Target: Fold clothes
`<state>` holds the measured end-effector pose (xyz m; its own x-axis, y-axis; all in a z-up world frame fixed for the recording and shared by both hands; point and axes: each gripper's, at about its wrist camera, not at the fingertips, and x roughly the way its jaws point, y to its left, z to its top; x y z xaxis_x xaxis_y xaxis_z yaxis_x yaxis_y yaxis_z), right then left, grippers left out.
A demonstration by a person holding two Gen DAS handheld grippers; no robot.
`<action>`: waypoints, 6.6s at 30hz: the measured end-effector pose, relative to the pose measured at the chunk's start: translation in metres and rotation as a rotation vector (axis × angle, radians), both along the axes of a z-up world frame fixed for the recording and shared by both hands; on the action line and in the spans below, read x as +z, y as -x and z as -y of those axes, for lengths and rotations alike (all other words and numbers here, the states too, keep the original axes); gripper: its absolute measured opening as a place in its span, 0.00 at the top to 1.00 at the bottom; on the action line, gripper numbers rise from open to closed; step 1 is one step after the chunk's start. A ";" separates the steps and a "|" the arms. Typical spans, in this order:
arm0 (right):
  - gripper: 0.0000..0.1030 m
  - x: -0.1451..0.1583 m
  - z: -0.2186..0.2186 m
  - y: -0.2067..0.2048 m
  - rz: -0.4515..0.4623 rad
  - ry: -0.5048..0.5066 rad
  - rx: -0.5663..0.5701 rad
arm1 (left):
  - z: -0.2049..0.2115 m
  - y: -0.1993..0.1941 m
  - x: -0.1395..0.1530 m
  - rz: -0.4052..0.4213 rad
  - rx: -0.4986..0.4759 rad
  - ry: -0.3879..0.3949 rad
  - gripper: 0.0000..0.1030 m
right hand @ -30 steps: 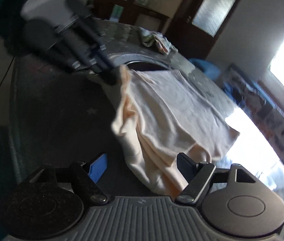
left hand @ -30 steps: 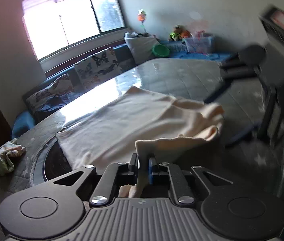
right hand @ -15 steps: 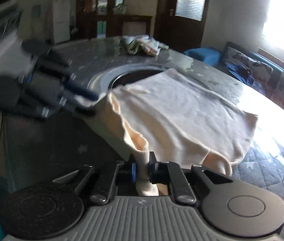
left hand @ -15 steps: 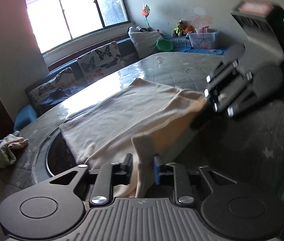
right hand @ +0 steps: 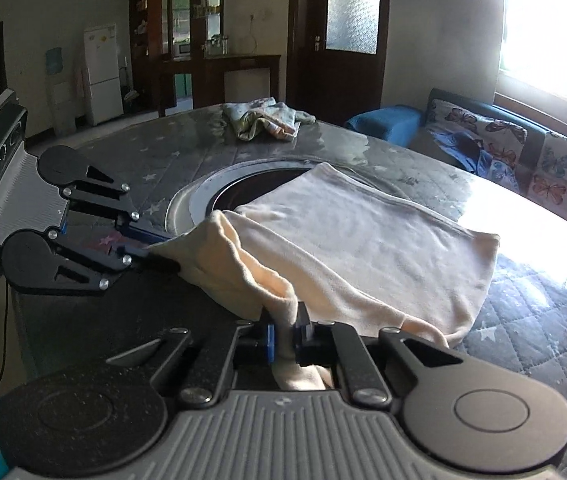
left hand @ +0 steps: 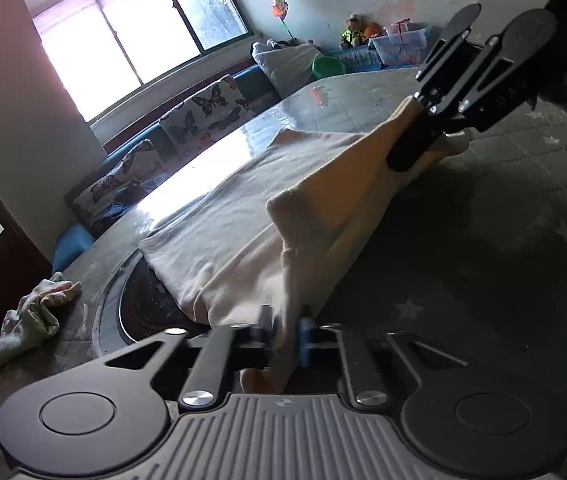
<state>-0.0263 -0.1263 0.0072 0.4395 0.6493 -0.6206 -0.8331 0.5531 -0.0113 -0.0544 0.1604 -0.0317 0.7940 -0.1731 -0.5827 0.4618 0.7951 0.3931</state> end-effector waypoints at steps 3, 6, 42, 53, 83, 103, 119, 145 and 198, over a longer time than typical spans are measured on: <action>0.93 0.004 0.002 0.007 0.020 -0.012 0.000 | 0.000 0.007 0.009 0.014 0.002 0.025 0.93; 0.94 0.012 0.007 0.017 0.047 -0.024 0.006 | 0.000 0.015 0.019 0.021 0.003 0.055 0.93; 0.94 0.065 -0.007 -0.031 0.110 0.091 0.052 | 0.003 -0.045 0.055 0.019 0.121 0.155 0.93; 0.82 -0.020 -0.036 -0.113 -0.029 0.067 -0.144 | -0.008 -0.119 -0.002 -0.097 0.323 0.151 0.71; 0.95 -0.022 0.056 -0.077 0.015 0.006 -0.413 | 0.047 -0.051 0.006 -0.136 0.213 0.277 0.45; 0.80 -0.008 -0.001 -0.095 -0.047 -0.067 -0.307 | 0.002 -0.118 0.026 -0.166 0.357 0.430 0.60; 0.68 -0.038 -0.036 -0.108 -0.060 -0.008 -0.320 | 0.009 -0.157 -0.003 -0.202 0.401 0.392 0.60; 0.59 -0.026 -0.064 -0.056 -0.047 -0.022 -0.144 | -0.028 -0.127 0.008 -0.157 0.492 0.441 0.62; 0.48 -0.031 0.062 0.009 -0.111 -0.112 -0.376 | -0.003 -0.048 0.007 -0.160 0.443 0.469 0.56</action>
<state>-0.0356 -0.1884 -0.0240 0.5933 0.5224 -0.6125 -0.5656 0.8119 0.1446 -0.0068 0.1636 -0.0250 0.7581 -0.1141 -0.6421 0.0760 0.9933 -0.0867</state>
